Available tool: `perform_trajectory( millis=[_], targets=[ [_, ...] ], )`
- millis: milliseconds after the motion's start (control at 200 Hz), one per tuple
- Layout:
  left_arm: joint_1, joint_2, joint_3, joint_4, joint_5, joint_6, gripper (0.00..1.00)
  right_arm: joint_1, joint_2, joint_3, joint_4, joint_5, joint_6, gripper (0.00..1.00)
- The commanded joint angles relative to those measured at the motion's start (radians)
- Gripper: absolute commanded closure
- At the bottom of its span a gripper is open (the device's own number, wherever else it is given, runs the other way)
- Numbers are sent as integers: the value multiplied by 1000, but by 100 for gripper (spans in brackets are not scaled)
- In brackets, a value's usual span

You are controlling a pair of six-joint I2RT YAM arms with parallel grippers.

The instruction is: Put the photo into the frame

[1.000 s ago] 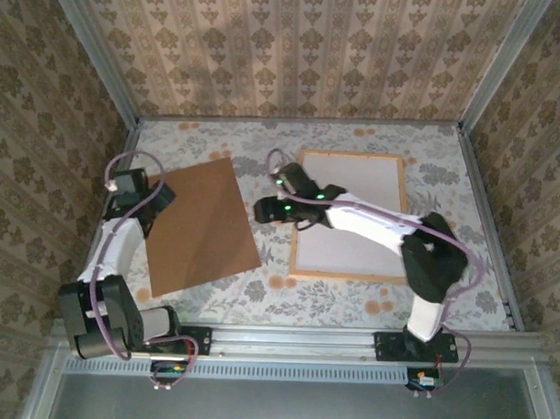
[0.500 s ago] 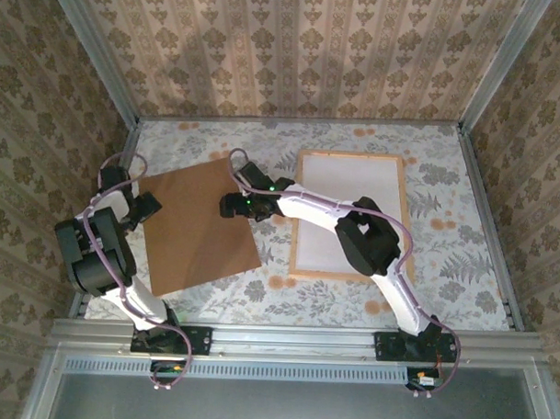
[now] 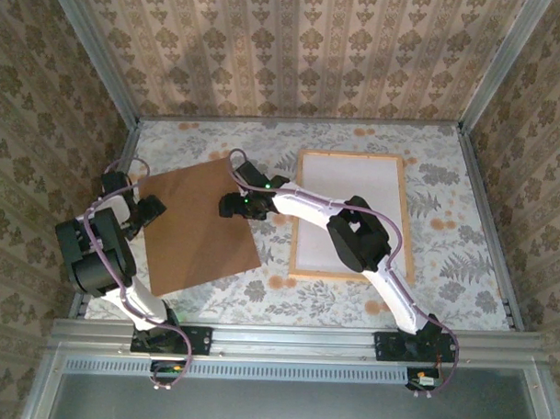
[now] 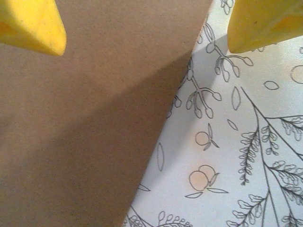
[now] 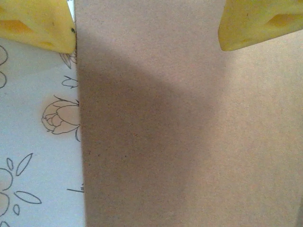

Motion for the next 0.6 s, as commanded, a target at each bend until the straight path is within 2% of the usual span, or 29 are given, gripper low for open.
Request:
perform_trajectory(
  millis=[0,405,595],
  targets=[
    [-51,15,-46,37,236,-69,13,-10,10,-2,50,-115,64,21],
    [-246,-6,-47,121,296,-177,13,-118,-240,-325,195,-139,128,25],
    [-252,11,-15,113,268,-162,13,-148,-313,-405,212,-125,77,26]
  ],
)
